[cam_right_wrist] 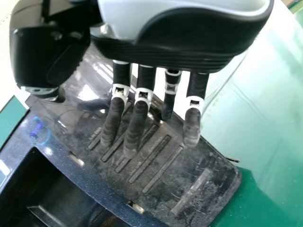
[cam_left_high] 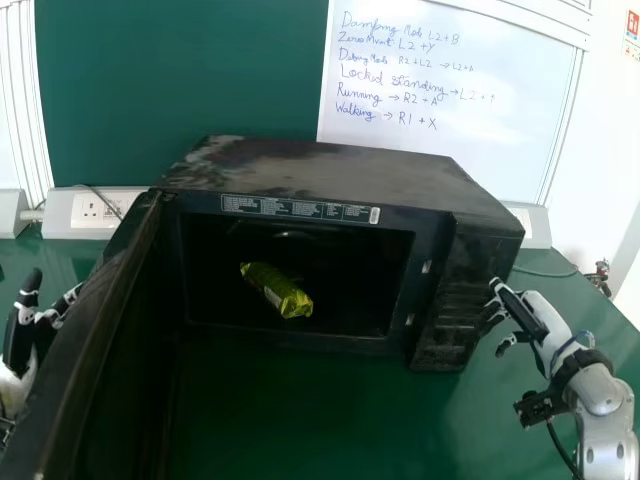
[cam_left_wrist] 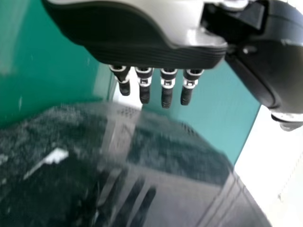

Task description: Put biscuit inside oven

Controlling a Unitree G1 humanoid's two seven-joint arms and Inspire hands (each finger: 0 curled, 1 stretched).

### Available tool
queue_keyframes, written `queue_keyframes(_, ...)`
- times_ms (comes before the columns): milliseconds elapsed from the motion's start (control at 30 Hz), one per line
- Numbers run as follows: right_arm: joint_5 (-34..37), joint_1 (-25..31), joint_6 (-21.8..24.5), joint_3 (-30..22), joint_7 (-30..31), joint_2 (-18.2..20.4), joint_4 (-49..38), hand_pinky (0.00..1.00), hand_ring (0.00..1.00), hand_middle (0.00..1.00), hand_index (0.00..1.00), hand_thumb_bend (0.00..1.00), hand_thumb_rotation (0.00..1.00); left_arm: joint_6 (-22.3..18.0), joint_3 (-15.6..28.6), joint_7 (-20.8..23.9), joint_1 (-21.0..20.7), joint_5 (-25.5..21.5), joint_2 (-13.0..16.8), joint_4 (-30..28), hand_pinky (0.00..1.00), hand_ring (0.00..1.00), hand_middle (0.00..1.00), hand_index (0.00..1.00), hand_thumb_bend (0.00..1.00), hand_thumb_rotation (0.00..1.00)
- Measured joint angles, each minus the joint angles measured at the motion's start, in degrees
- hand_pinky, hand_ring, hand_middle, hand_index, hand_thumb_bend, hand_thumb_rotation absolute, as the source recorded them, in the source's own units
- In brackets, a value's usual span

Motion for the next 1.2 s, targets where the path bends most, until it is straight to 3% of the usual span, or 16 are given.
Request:
queue_keyframes(167,-0.08,0.0,1.22,0.02,-0.23,0.0,-0.24,0.22,0.24,0.32,0.36,0.74,0.35,0.09,-0.72,-1.46,0.28,-1.53,0.45,-1.7,0.71,0.76,0.78,0.79,0.48,0.06)
queue_keyframes(367,-0.03,0.0,1.75,0.02,-0.34,0.04,-1.14,0.22,0.24,0.33,0.36,0.72,0.33,1.29,-1.57,-1.69,1.2,-2.56,1.1,-4.38,0.7,0.76,0.79,0.79,0.47,0.05)
queue_keyframes(800,0.14,-0.02,2.83,0.22,-0.33,-0.11,-1.18,0.23,0.25,0.33,0.37,0.73,0.35,5.43,-1.68,-0.17,2.18,-6.67,3.21,-8.08,0.64,0.71,0.76,0.77,0.55,0.06)
queue_keyframes(1200,0.1,-0.02,3.98,0.34,-0.33,-0.3,-1.67,0.22,0.24,0.33,0.38,0.73,0.33,9.3,-2.22,-0.65,2.19,-11.22,5.03,-9.55,0.62,0.7,0.75,0.75,0.56,0.02)
